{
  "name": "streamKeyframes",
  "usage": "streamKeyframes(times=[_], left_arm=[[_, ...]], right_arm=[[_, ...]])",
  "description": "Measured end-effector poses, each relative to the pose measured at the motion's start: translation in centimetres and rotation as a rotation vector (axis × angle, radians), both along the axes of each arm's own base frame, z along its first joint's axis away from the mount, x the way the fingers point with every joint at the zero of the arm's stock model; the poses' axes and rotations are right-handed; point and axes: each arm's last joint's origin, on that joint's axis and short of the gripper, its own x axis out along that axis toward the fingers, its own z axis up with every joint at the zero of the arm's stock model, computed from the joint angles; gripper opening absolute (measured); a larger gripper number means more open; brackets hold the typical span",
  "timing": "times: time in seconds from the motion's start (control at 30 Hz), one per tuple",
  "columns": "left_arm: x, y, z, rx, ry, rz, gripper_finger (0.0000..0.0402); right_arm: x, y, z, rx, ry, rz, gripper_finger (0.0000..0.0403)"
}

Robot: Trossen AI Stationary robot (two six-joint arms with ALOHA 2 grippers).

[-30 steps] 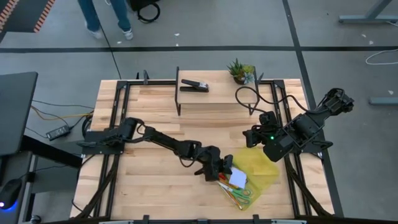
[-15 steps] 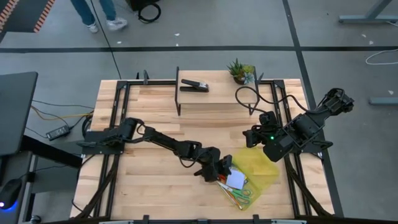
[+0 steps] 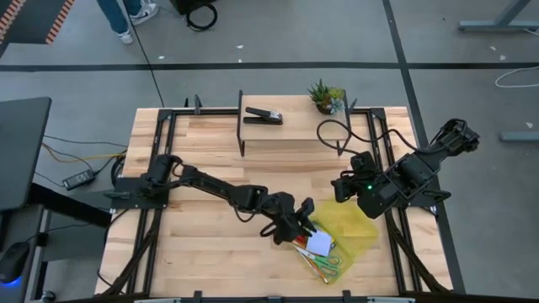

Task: Pack school essentials
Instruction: Return to Home Position

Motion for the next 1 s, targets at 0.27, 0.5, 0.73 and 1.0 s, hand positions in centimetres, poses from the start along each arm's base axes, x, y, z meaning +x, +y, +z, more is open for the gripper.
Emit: streamKeyframes(times=[0.27, 0.5, 0.73, 1.0], left_arm=[[-1.6, 0.3, 3.8, -0.078, 0.042, 0.04, 0.006], [-4.3, 1.3, 7.6, -0.229, 0.189, 0.134, 0.0018], [-7.5, 2.8, 10.8, -0.412, 0.364, 0.289, 0.0007], [-11.4, 4.0, 13.1, -0.531, 0.54, 0.486, 0.0014]], right_arm=[[-1.5, -1.0, 1.1, -0.023, -0.011, 0.064, 0.0096], [-2.6, -2.0, 1.9, -0.125, -0.052, 0.069, 0.0062], [-3.8, -3.1, 2.8, -0.265, -0.097, 0.071, 0.0038], [-5.5, -4.4, 3.7, -0.337, -0.144, 0.059, 0.0023]])
